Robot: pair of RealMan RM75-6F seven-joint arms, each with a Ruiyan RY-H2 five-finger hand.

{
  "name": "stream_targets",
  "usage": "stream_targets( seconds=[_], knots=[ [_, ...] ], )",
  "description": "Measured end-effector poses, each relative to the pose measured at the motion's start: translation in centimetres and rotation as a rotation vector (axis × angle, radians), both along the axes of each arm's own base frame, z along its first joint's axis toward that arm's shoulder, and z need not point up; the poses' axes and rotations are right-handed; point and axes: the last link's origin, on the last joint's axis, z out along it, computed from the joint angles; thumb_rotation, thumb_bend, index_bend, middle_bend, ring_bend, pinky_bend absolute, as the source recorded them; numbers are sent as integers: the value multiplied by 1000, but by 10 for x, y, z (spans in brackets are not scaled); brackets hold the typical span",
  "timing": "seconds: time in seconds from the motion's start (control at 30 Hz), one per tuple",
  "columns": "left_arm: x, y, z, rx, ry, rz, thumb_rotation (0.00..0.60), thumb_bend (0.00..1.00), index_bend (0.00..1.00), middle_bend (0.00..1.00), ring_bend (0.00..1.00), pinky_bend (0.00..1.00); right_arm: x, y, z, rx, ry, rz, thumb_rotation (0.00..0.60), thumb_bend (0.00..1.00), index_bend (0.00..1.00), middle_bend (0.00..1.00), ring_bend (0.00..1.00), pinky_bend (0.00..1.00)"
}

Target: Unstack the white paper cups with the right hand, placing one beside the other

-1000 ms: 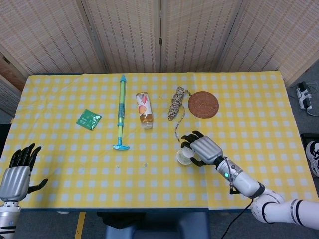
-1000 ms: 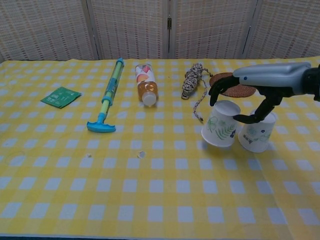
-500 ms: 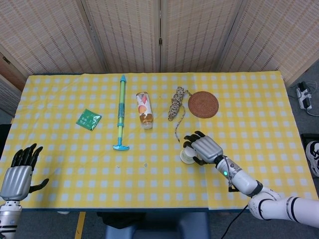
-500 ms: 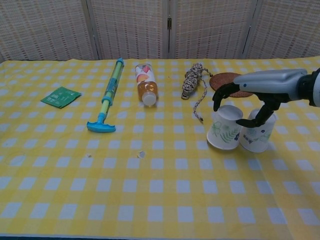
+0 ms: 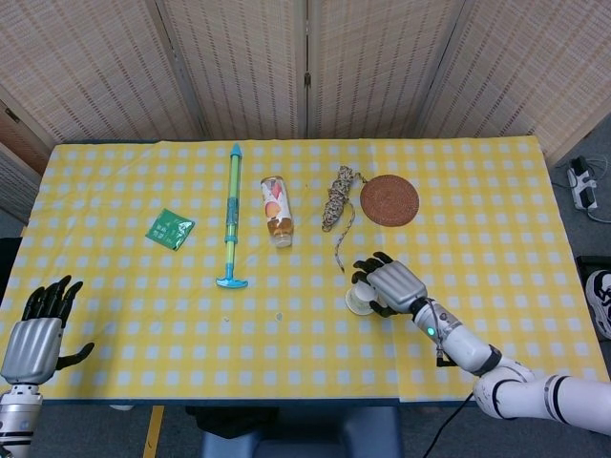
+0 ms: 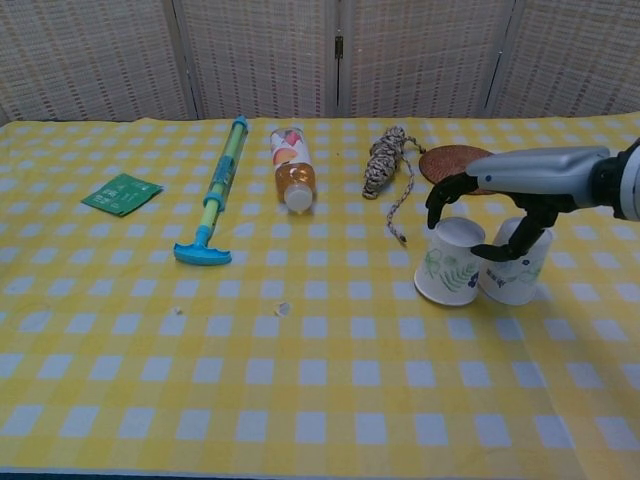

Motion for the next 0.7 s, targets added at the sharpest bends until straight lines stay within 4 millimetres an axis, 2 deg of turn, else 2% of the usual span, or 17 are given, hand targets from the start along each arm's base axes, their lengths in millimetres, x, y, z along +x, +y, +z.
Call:
stream_targets(
  seconds=[0.17, 0.43, 0.7],
  knots=[
    [0, 0, 0, -1, 1, 0, 600, 239, 0, 10, 0, 0, -1, -1, 0, -2, 0, 0, 600, 519, 367, 156, 141, 79],
    [1, 1, -1, -5, 1, -1, 600, 240, 0, 10, 0, 0, -2, 0, 0, 1, -6, -3, 600, 520, 239, 152, 141, 79],
    [3, 3, -2, -8, 1, -9, 600, 240, 0, 10, 0, 0, -2, 2, 7, -11, -20, 5, 600, 519, 186, 144, 140, 79]
  ],
)
